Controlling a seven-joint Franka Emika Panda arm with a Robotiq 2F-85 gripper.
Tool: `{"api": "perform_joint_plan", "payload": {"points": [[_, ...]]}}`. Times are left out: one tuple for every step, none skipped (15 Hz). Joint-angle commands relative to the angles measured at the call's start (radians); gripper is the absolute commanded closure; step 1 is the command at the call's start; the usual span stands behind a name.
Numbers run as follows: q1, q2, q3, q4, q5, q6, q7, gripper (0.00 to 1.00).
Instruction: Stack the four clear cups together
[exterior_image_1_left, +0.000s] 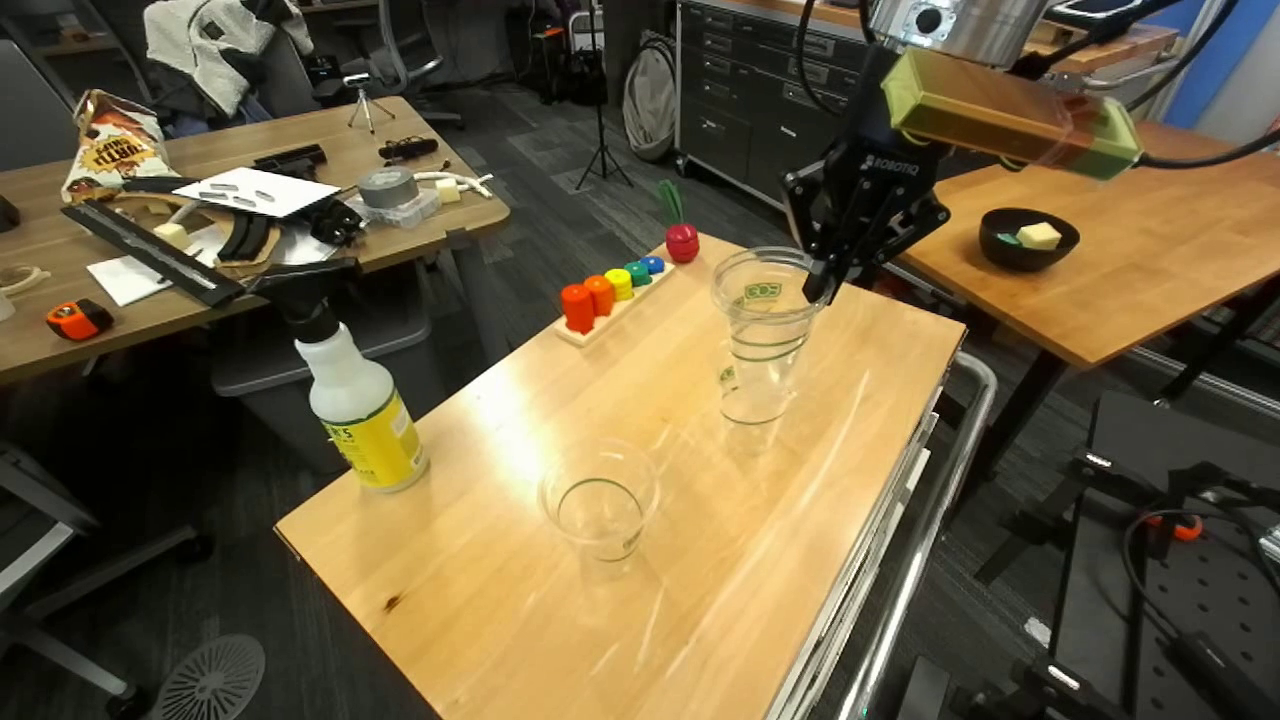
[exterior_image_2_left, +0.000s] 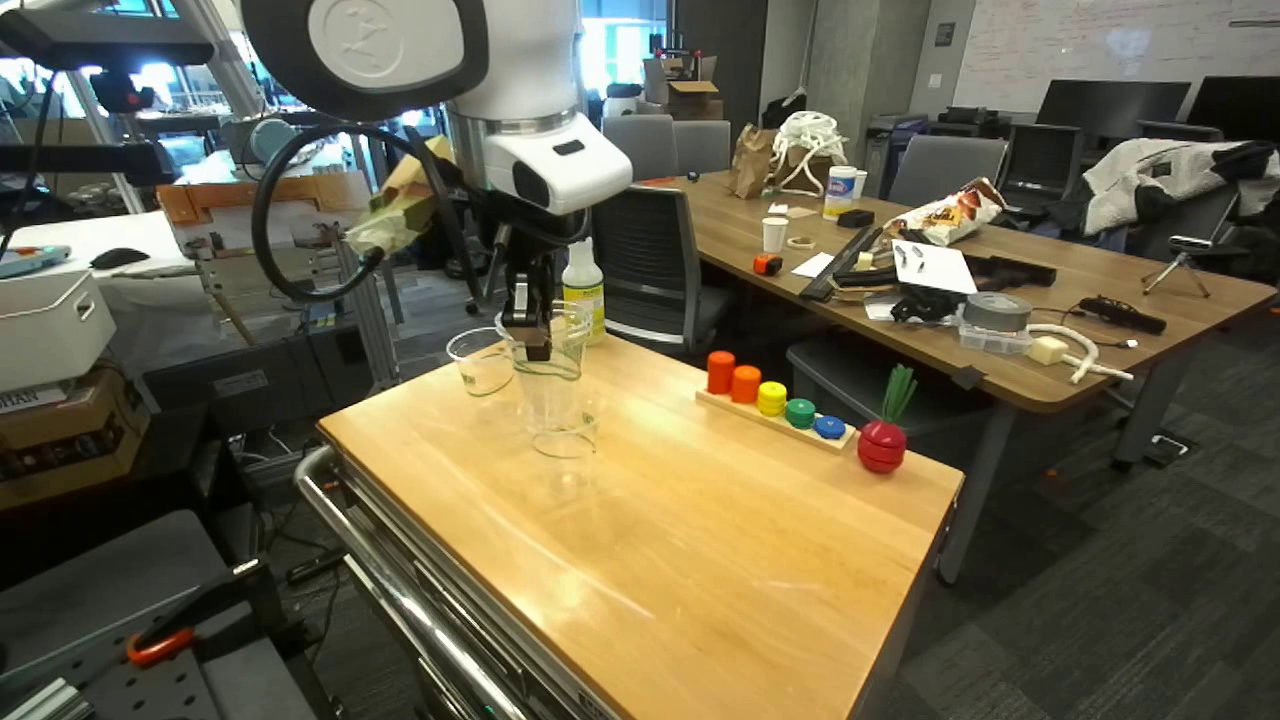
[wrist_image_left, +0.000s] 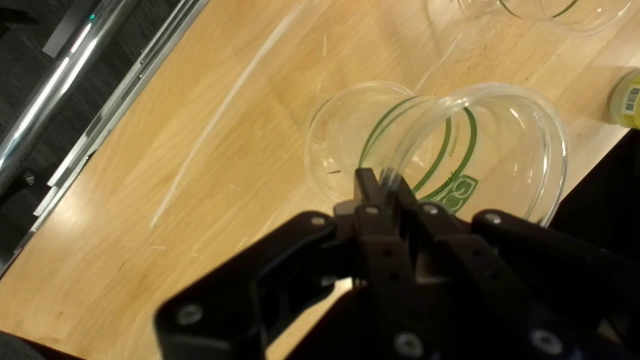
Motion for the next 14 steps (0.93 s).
{"api": "perform_joint_plan", "payload": {"points": [[0.007, 0.035, 0.014, 0.022, -0.006, 0.033, -0.012, 0.98], [0.004, 0.046, 0.018, 0.02, -0.022, 0.044, -0.005, 0.98], [0.003, 0.057, 0.019, 0.02, -0.028, 0.053, -0.004, 0.98], [0.002, 0.065, 0.019, 0.018, -0.039, 0.061, -0.001, 0.98], [0.002, 0.073, 0.018, 0.018, -0.049, 0.067, 0.002, 0.98], [0.001, 0.08, 0.017, 0.017, -0.061, 0.08, 0.004, 0.98], [0.001, 0.087, 0.016, 0.016, -0.069, 0.088, 0.004, 0.93], [0.001, 0.091, 0.014, 0.015, -0.077, 0.098, 0.005, 0.68], [0.002, 0.094, 0.013, 0.014, -0.083, 0.104, 0.005, 0.68], [0.002, 0.094, 0.013, 0.012, -0.094, 0.111, 0.01, 0.63], [0.002, 0.094, 0.012, 0.011, -0.099, 0.115, 0.007, 0.56], [0.0, 0.096, 0.011, 0.01, -0.112, 0.121, 0.016, 0.47], [-0.001, 0.096, 0.009, 0.01, -0.122, 0.121, 0.018, 0.4], [-0.003, 0.097, 0.008, 0.008, -0.135, 0.122, 0.024, 0.31]]}}
